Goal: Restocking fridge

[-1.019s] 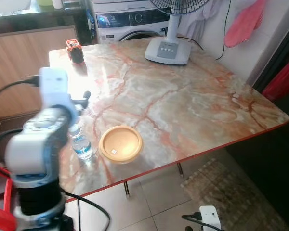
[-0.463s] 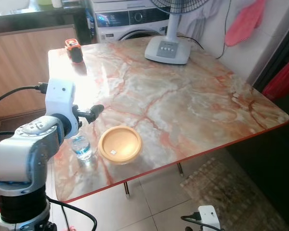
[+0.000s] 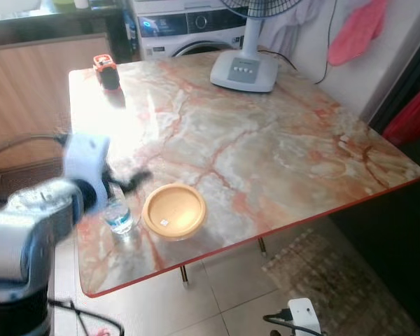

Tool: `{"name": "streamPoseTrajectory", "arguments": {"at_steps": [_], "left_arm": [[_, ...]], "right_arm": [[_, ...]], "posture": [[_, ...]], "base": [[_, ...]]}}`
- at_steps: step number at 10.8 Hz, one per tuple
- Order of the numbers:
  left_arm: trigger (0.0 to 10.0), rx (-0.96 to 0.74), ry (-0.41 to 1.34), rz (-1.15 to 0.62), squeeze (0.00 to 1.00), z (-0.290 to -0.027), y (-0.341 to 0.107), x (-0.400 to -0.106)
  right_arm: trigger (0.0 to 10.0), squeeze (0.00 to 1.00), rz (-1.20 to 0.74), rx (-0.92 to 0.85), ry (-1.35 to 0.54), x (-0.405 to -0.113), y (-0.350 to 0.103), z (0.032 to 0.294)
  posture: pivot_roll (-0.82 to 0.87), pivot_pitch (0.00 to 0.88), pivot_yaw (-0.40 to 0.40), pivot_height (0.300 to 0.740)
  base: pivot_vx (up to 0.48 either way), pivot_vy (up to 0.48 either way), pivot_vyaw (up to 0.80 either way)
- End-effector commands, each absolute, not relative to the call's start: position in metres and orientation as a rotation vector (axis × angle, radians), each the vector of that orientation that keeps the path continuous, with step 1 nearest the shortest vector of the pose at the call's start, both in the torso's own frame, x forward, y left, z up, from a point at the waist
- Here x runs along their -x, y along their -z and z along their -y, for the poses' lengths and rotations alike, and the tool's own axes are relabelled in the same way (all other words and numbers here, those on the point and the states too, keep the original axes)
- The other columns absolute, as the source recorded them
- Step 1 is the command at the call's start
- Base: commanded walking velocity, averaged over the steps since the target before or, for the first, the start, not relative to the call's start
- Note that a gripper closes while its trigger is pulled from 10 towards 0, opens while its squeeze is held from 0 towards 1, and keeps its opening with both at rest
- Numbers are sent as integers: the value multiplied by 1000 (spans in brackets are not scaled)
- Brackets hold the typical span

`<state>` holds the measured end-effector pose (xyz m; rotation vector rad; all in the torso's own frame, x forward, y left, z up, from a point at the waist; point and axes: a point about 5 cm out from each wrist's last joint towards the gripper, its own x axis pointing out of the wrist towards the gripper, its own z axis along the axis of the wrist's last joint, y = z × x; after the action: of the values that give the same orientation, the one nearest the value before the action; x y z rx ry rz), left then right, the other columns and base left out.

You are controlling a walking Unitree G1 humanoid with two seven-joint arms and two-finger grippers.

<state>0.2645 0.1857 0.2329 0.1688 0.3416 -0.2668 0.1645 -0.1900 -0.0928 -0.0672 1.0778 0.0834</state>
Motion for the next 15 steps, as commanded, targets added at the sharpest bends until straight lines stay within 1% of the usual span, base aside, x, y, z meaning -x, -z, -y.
{"name": "streamPoseTrajectory", "arguments": {"at_steps": [1,7,11,12,13,14,15], "left_arm": [[10000,-200,301,-362,0,-182,-230,-260],[10000,-246,226,-390,0,-193,-225,-259],[10000,-258,142,-392,0,-204,-226,-259],[9020,-259,142,-395,0,-205,-225,-258],[4706,-259,128,-398,0,-207,-223,-258],[3686,-254,131,-393,0,-205,-223,-259],[1686,-257,130,-394,0,-206,-223,-260]], "right_arm": [[10000,0,-1084,72,-85,-163,93,191],[10000,0,-1084,75,-94,-164,93,192],[10000,0,-1084,82,-103,-164,93,192],[10000,0,-1084,84,-105,-164,92,192],[10000,0,-1084,86,-107,-164,92,192],[10000,0,-1084,87,-109,-164,92,192],[10000,0,-1084,87,-109,-165,92,192]], "posture": [[101,62,-55,740],[105,64,-61,740],[104,65,-69,740],[105,65,-70,740],[105,65,-71,740],[103,64,-72,740],[100,64,-72,740]], "base": [[0,0,0],[0,0,0],[0,0,0],[0,0,0],[0,0,0],[0,0,0],[0,0,0]]}}
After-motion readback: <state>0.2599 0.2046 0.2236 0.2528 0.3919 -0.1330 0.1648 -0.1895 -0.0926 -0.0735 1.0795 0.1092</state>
